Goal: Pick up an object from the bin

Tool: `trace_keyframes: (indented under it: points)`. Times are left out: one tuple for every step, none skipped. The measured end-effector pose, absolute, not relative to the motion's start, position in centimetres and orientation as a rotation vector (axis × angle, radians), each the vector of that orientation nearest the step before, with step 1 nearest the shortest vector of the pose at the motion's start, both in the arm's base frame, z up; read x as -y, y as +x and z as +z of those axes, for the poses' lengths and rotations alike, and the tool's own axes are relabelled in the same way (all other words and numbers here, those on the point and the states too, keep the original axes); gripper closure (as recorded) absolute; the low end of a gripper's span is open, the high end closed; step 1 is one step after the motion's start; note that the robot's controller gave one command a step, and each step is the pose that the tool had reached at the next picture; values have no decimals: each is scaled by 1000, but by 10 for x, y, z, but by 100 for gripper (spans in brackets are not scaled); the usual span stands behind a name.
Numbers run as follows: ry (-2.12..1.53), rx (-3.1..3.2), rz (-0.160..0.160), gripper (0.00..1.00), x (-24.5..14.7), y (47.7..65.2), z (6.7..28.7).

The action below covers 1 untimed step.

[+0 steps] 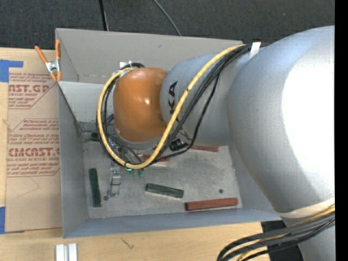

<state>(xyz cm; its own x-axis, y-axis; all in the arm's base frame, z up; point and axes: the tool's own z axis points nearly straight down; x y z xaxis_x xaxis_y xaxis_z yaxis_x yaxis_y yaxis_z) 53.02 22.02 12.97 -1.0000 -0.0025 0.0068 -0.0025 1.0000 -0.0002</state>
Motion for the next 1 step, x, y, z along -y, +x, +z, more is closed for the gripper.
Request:
trace_keyframes:
  points:
    - [2, 3141, -2, 0, -220, 532, 134]
